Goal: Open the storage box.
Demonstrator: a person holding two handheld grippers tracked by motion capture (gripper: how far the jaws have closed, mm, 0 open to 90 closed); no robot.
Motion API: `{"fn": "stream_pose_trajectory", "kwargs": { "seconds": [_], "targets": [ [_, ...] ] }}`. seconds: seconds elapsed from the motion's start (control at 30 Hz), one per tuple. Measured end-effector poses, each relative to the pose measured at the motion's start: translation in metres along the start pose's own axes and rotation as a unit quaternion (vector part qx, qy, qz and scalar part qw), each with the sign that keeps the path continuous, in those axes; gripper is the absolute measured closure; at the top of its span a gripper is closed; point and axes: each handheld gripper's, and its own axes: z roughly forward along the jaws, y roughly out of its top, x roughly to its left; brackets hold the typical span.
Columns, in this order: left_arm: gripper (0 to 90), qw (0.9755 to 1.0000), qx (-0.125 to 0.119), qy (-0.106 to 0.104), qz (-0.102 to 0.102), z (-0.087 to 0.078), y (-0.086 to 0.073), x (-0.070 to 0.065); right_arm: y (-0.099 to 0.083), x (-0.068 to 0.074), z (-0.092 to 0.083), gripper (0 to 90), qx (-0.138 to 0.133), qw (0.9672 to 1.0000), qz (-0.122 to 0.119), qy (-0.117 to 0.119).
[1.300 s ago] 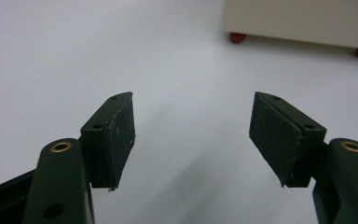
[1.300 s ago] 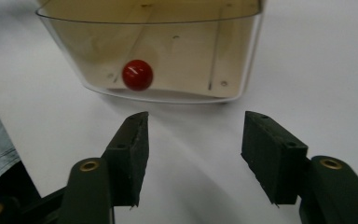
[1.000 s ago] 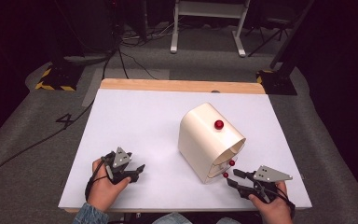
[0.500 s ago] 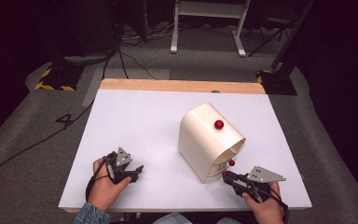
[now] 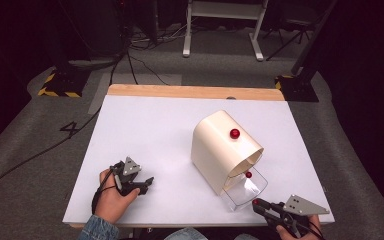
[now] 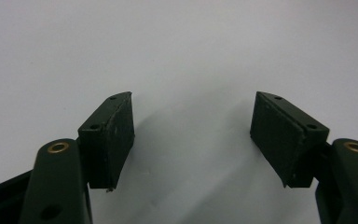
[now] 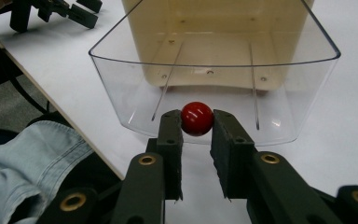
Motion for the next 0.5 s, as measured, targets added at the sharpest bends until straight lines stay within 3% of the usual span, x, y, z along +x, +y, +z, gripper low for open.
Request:
{"fn": "stream_pose_trajectory", "kwargs": {
  "seconds": [0.33, 0.5],
  "targets": [
    [30.6, 1.0000, 0.002, 0.000, 0.000, 0.000, 0.000, 0.000, -0.019, 0.007, -0.020, 73.8, 0.021, 0.9998, 0.005, -0.005],
    [30.6, 1.0000, 0.003, -0.002, -0.001, 0.000, 0.000, 0.000, -0.021, 0.008, -0.024, 59.8, 0.023, 0.9997, 0.005, -0.010]
  ]
}}
